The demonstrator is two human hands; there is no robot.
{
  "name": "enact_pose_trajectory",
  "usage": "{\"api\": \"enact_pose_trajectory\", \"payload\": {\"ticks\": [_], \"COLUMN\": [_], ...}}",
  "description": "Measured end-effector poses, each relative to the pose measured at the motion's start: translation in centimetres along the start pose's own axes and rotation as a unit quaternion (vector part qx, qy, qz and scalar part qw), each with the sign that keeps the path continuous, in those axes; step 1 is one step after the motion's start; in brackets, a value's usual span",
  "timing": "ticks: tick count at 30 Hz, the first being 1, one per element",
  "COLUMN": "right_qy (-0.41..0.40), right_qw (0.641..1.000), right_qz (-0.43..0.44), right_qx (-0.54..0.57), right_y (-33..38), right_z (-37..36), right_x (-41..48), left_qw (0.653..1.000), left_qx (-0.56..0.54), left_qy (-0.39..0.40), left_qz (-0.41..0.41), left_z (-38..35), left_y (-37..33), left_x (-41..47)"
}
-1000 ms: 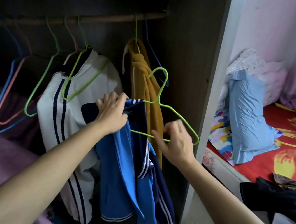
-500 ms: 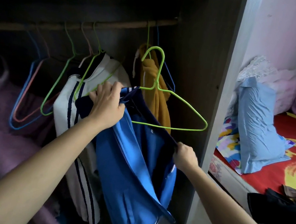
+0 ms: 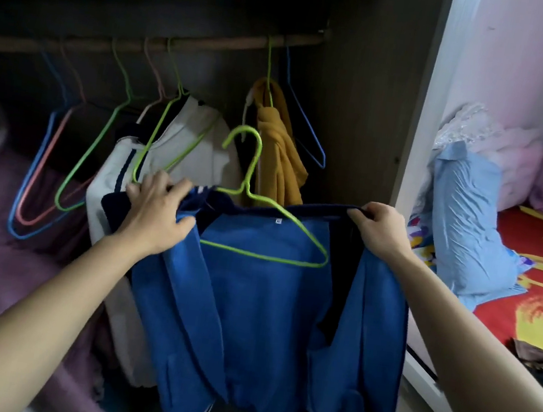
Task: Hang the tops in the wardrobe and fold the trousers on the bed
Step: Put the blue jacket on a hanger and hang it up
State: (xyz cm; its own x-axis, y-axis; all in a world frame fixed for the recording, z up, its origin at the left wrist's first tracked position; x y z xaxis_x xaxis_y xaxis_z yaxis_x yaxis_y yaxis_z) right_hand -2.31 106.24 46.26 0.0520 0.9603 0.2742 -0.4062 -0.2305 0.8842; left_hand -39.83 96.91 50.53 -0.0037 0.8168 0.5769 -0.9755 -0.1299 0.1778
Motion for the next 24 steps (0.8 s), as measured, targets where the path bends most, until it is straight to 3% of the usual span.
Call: {"api": "enact_pose_trajectory", "payload": {"ticks": [4,7,12,16,20,24], "right_qy": [-0.021,-0.030,-0.024,0.030,0.116,0.123], "right_qw": [1.000,0.999,0.998,0.993,0.956,0.910], "right_qz": [0.017,0.019,0.024,-0.030,-0.127,-0.203], "right_qx": [-0.001,0.024,0.052,0.110,0.237,0.340], "right_y": [2.3,4.1,6.2,5.9,5.8,6.2], "right_z": [-0.4,-1.0,-1.6,-2.8,-4.6,-5.1], "right_x": [0.3,0.7,1.4,1.0,-0.4,-1.5], "left_qw": [1.000,0.997,0.981,0.983,0.966,0.940], "left_qx": [-0.005,0.010,-0.128,-0.154,-0.217,-0.251], "left_qy": [-0.002,0.077,0.144,0.067,0.005,-0.020], "left_qz": [-0.023,-0.017,0.023,0.077,0.143,0.230], "left_z": [-1.4,-2.8,-4.1,-3.5,-3.1,-3.1], "left_y": [-2.1,-4.2,-6.7,-7.6,-8.0,-6.7], "left_x": [-1.0,-1.8,-3.0,-3.2,-3.1,-2.6]}}
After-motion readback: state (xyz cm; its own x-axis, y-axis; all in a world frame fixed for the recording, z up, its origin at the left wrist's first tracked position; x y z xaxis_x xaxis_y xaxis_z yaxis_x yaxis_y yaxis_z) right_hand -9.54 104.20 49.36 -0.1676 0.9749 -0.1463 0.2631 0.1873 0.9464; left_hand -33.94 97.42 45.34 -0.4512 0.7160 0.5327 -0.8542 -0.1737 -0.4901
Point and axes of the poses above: each hand's wrist, its own x-axis towards the middle knuckle, its own z-axis out of the back of the hand, y = z × x, the point moved 3 cm from there along x, towards the middle knuckle, and after that the axes turned 13 degrees about x, right-handed, at the moved point
